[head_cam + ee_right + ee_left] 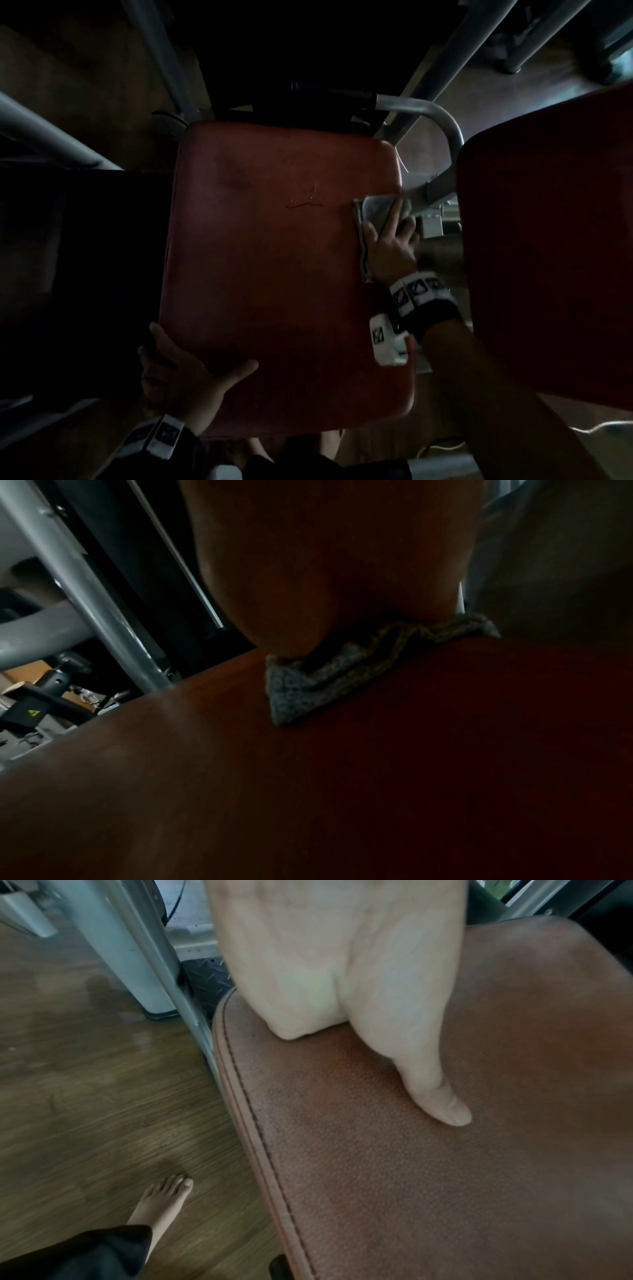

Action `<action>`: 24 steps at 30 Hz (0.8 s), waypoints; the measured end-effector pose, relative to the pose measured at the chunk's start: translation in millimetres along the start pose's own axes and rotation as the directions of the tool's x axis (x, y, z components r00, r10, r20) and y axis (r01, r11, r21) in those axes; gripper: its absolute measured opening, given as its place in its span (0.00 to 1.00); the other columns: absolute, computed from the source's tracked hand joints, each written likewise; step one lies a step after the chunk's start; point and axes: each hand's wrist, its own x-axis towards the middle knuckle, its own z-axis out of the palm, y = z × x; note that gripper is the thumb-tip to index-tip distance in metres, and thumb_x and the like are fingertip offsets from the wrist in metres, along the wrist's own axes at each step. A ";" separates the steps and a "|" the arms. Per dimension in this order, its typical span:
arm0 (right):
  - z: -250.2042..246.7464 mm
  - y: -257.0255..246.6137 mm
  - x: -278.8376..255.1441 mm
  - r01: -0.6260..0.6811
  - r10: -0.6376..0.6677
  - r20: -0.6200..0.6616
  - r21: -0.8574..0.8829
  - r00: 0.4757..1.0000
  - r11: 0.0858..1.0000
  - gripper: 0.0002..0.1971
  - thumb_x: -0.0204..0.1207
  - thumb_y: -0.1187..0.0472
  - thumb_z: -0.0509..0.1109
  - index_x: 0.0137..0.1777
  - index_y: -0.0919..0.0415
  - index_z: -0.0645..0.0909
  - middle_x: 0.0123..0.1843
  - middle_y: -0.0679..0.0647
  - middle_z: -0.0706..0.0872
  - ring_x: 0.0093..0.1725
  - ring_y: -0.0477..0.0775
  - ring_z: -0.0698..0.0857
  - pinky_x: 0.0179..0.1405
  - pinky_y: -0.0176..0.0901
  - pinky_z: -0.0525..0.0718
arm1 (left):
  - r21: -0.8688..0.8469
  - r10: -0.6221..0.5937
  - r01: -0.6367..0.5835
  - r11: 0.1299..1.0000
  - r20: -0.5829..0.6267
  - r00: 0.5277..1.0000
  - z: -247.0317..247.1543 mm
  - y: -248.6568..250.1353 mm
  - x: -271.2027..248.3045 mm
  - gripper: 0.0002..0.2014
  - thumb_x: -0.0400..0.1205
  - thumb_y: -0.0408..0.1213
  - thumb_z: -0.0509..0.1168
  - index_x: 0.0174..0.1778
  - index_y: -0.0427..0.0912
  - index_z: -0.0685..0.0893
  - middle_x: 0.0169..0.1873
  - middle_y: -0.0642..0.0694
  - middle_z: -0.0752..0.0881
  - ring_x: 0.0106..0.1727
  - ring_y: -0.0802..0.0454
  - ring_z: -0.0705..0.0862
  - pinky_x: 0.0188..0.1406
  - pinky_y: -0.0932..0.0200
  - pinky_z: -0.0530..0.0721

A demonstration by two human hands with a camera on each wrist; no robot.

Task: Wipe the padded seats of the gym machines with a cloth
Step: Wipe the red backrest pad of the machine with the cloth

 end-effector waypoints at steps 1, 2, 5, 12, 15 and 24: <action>6.9 6.8 -11.9 0.009 -0.008 0.042 -0.034 0.999 0.999 0.44 0.77 0.34 0.17 0.86 0.56 0.50 0.83 0.74 0.51 0.74 0.77 0.66 0.61 0.70 0.78 | 0.003 0.005 -0.005 1.000 -0.006 1.000 -0.2 0.3 -0.2 0.82 0.39 0.71 0.77 0.80 0.58 0.27 0.84 0.34 0.41 0.83 0.28 0.50 0.76 0.26 0.60; 8.8 9.0 -21.2 -0.045 0.046 0.067 -0.027 0.997 0.999 0.44 0.79 0.33 0.22 0.85 0.58 0.54 0.81 0.75 0.57 0.71 0.76 0.72 0.56 0.67 0.82 | 0.009 0.009 -0.009 1.000 -0.010 1.000 -0.3 0.1 -0.3 0.82 0.38 0.72 0.77 0.79 0.58 0.27 0.83 0.34 0.42 0.82 0.28 0.51 0.76 0.26 0.60; 3.2 -2.2 -24.3 -0.110 0.110 0.022 0.002 0.994 0.994 0.39 0.82 0.34 0.44 0.81 0.64 0.66 0.66 0.74 0.79 0.50 0.70 0.86 0.38 0.56 0.86 | 0.016 0.011 -0.010 1.000 -0.013 1.000 1.3 -1.8 1.1 0.82 0.38 0.73 0.76 0.79 0.60 0.27 0.83 0.34 0.41 0.82 0.27 0.51 0.75 0.25 0.60; -12.8 -7.3 2.1 -0.078 0.091 -0.060 0.199 0.994 0.977 0.42 0.80 0.32 0.38 0.82 0.64 0.62 0.65 0.73 0.80 0.54 0.74 0.84 0.45 0.62 0.85 | 0.013 0.008 -0.008 1.000 -0.022 1.000 3.9 -5.1 3.3 0.81 0.39 0.73 0.77 0.78 0.62 0.26 0.84 0.36 0.40 0.82 0.27 0.50 0.75 0.25 0.60; -3.3 8.4 -18.3 -0.058 0.073 -0.048 0.260 0.996 0.964 0.43 0.78 0.32 0.39 0.85 0.61 0.48 0.72 0.75 0.70 0.63 0.75 0.79 0.56 0.66 0.83 | 0.014 0.026 -0.026 1.000 -0.055 0.998 5.8 -5.8 4.2 0.82 0.38 0.73 0.77 0.79 0.61 0.28 0.83 0.35 0.42 0.82 0.26 0.51 0.75 0.24 0.59; -10.7 28.6 -20.3 -0.066 0.065 0.013 0.373 0.998 0.926 0.35 0.86 0.47 0.55 0.84 0.67 0.47 0.74 0.71 0.72 0.64 0.70 0.80 0.59 0.55 0.79 | 0.032 0.060 -0.057 0.998 -0.101 0.993 8.7 -6.8 4.7 0.80 0.40 0.73 0.76 0.80 0.59 0.31 0.83 0.32 0.45 0.81 0.26 0.53 0.75 0.25 0.61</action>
